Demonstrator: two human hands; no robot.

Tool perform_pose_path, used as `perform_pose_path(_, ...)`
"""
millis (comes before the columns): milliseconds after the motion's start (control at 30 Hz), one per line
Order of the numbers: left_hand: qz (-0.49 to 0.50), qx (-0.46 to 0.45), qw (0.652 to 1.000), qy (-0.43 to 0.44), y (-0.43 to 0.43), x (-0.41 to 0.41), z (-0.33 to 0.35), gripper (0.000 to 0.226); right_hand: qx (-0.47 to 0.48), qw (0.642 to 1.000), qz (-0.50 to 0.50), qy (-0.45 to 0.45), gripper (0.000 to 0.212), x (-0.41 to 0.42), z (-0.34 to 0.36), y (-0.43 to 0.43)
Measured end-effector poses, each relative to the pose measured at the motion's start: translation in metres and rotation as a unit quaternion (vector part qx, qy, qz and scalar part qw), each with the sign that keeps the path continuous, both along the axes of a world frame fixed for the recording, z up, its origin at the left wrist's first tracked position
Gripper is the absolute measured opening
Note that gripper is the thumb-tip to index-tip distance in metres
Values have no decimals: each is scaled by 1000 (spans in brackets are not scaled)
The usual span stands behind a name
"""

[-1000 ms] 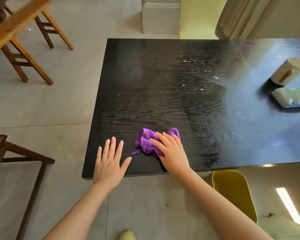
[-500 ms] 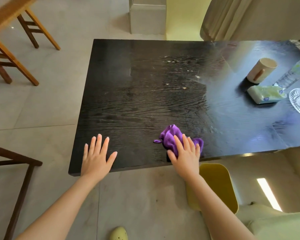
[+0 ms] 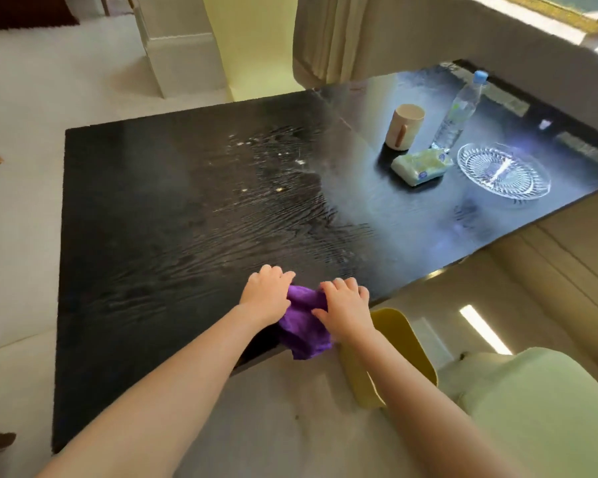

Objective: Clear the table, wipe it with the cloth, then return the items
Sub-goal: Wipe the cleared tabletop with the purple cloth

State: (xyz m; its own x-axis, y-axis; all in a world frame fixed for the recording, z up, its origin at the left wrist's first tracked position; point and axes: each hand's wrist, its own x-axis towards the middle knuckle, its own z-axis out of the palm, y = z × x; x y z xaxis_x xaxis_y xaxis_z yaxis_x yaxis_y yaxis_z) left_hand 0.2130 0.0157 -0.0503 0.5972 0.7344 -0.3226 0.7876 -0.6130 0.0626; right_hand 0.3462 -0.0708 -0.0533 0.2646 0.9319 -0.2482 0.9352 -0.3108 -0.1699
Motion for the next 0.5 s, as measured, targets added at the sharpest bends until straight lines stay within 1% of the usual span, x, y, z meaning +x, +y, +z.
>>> perform_pose_path(67,-42,23,998,42,5,10,10,37,-23,1000,-5,15,39,13,8,3)
perform_pose_path(133,-63,5,997,45,11,22,25,31,-33,997,-11,75,37,34,21,7)
perform_pose_path(167,-62,-4,998,31,15,29,34,30,-31,994,-12,101,37,48,30,8)
perform_pose_path(233,-58,-15,998,-11,21,48,59,27,-21,992,0,124,37,79,56,11)
perform_pose_path(300,-41,-61,995,-63,25,71,87,22,-15,990,13,143,35,112,88,12)
perform_pose_path(367,-29,-110,989,-93,26,96,119,18,-13,988,29,150,33,143,121,12)
perform_pose_path(467,-40,-106,986,-125,31,136,173,20,4,988,43,147,30,191,176,11)
perform_pose_path(500,-46,-97,984,-140,33,150,192,21,14,987,41,157,32,206,194,9)
